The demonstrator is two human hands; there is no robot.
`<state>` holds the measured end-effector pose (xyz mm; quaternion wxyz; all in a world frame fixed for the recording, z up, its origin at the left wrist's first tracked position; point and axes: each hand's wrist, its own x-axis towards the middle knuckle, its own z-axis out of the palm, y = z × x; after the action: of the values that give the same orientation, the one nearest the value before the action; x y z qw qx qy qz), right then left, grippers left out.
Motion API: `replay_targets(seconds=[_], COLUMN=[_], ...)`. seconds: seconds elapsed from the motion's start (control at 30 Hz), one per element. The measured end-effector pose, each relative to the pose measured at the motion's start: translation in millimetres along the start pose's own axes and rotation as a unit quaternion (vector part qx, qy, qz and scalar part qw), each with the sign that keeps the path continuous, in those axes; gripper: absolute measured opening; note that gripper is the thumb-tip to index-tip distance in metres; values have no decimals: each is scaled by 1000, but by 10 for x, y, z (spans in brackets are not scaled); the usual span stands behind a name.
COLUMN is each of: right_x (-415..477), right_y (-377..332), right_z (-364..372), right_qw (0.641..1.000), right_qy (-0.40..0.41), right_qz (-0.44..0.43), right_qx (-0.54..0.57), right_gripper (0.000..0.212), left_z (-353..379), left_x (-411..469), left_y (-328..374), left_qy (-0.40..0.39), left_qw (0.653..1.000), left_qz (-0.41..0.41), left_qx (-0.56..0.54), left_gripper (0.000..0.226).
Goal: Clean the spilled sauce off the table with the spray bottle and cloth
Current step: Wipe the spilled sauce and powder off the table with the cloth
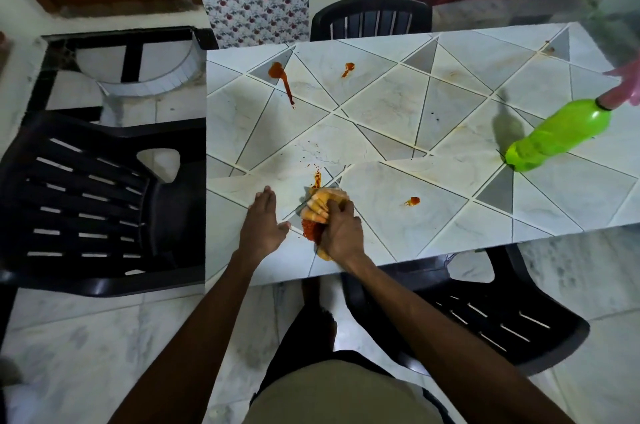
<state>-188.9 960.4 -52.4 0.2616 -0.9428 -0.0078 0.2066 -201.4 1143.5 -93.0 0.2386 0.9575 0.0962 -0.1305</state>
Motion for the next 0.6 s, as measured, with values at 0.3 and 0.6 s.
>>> replay_targets(seconds=[0.3, 0.6], right_x=[514, 1699], right_y=[0, -413], right_z=[-647, -1029], right_qw=[997, 975], right_qy=[30, -28], right_qz=[-29, -149], right_qx=[58, -160], right_gripper=[54, 52], left_z=[-163, -296], left_x=[189, 302], left_y=[-114, -192], left_qy=[46, 88], left_qw=[992, 991], left_qz=[1, 22], left_qx=[-114, -102], left_gripper=[48, 32])
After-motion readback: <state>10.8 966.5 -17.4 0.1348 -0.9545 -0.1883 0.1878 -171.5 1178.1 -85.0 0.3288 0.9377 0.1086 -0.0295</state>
